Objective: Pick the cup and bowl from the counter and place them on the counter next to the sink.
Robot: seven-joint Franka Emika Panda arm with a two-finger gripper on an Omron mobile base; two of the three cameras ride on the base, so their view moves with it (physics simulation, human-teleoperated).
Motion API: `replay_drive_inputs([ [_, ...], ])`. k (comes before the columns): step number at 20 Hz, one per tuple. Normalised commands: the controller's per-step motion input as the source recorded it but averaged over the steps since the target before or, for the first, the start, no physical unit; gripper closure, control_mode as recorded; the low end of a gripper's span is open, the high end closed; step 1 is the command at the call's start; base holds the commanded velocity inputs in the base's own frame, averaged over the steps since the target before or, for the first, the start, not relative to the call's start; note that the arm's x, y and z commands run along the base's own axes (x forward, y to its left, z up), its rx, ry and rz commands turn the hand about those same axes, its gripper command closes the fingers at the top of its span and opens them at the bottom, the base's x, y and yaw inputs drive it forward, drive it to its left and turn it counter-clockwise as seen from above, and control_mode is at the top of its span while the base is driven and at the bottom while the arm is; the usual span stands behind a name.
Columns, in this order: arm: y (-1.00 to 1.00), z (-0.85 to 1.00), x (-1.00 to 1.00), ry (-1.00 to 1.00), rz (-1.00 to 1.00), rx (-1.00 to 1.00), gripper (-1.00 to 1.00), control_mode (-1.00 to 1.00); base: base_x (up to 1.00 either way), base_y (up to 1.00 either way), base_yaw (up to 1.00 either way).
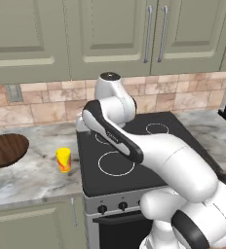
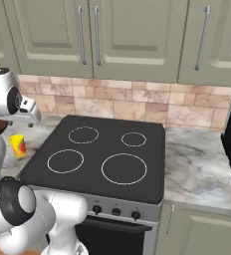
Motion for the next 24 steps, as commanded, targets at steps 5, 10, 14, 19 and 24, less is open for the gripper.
replay_drive_inputs([
  [5, 0.47, 0.0, 0.02, 0.08, 0.0, 0.0, -1.0, -1.0, 0.0, 0.0, 0.0],
  [10, 0.3, -0.03, 0.26, 0.03, 0.0, 0.0, -1.0, -1.0, 0.0, 0.0, 0.0],
  [14, 0.18, -0.1, 0.28, 0.0, 0.0, 0.02, -1.0, -1.0, 0.0, 0.0, 0.0],
  [19, 0.02, -0.07, 0.22, 0.0, 0.0, 0.03, -1.0, -1.0, 0.0, 0.0, 0.0],
  [24, 0.06, -0.13, 0.12, 0.0, 0.0, 0.0, -1.0, -1.0, 0.0, 0.0, 0.0],
])
